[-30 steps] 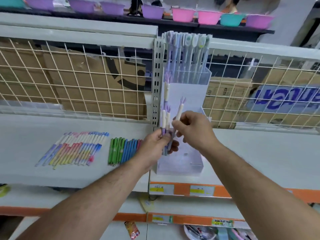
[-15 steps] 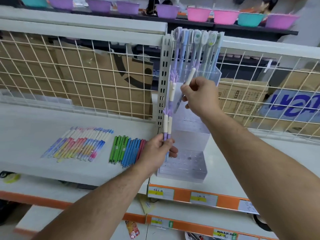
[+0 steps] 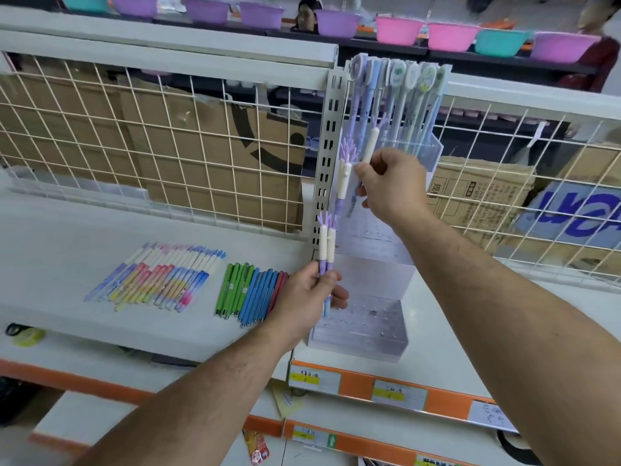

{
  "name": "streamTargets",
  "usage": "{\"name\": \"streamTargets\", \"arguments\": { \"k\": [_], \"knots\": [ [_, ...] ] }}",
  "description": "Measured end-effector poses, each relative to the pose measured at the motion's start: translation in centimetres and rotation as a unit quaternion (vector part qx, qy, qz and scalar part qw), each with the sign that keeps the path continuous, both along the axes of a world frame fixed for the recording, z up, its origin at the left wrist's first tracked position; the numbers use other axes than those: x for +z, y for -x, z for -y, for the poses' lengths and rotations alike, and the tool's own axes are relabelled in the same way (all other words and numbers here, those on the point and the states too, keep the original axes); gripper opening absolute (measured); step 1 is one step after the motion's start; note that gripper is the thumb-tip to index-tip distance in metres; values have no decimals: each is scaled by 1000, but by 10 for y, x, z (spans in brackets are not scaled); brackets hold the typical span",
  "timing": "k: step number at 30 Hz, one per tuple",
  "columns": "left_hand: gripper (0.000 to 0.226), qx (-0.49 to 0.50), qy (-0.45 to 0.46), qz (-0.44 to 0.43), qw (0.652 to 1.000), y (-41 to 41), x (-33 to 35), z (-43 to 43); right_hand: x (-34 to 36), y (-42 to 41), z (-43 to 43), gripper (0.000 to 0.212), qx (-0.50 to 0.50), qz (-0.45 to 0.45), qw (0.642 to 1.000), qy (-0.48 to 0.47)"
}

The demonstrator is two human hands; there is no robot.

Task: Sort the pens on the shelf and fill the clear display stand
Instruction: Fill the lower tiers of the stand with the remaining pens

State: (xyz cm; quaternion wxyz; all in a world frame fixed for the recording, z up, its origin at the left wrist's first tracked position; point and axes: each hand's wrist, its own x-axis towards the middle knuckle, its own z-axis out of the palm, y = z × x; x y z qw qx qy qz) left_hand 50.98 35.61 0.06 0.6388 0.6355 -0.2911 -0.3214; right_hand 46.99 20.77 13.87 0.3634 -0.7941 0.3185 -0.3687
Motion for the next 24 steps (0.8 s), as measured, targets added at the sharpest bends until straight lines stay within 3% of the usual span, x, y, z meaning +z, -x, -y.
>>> {"name": "streamTargets", "arguments": {
  "k": [6, 20, 24],
  "knots": [
    [18, -3, -6, 6, 1000, 0, 2, -1, 0, 3, -1, 19, 12, -25, 1000, 6],
    [18, -6, -8, 13, 1000, 0, 2, 0, -17, 1, 1, 21, 63, -175, 978, 90],
    [18, -7, -8, 13, 1000, 0, 2, 0, -22, 12, -1, 10, 28, -110, 992, 47]
  ]
}}
